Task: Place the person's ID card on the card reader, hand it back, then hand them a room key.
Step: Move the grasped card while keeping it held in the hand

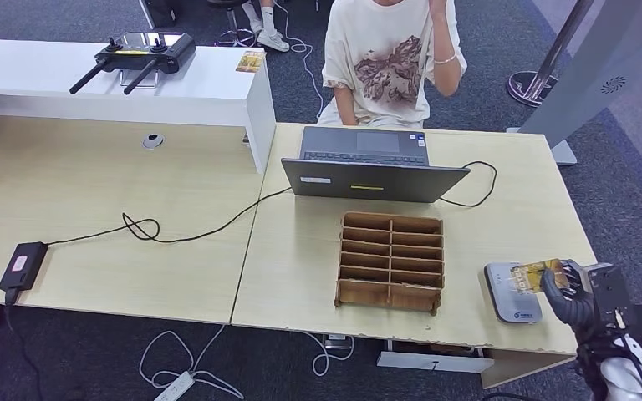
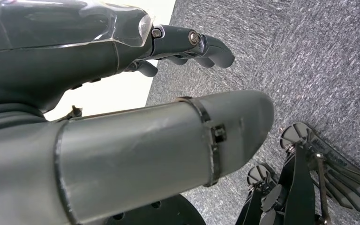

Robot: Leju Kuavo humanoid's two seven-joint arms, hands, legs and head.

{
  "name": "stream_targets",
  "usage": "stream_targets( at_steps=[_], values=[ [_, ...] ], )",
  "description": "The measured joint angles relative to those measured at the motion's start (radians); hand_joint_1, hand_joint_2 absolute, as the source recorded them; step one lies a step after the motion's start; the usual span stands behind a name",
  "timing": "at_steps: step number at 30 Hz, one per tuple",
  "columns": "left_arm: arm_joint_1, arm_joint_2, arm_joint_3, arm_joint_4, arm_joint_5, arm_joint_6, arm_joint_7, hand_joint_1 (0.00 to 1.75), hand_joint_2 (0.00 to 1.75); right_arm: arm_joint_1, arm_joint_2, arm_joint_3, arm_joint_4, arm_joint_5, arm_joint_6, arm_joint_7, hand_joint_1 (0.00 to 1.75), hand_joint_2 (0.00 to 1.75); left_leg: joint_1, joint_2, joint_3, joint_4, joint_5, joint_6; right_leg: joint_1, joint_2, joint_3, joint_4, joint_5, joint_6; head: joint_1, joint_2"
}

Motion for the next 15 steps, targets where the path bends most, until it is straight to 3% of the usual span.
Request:
stream_targets(
  at_steps=[15],
  values=[
    [0.000, -0.001, 0.002, 0.000, 0.009, 0.000, 0.000, 0.00, 0.00, -0.001, 0.017, 0.003, 0.005, 0.016, -0.017, 0.000, 1.75, 1.75, 0.000, 0.000, 0.000, 0.000, 0.000, 0.000, 0.000, 0.000, 0.000, 0.000, 0.000, 0.000, 0.000, 0.000]
  ],
)
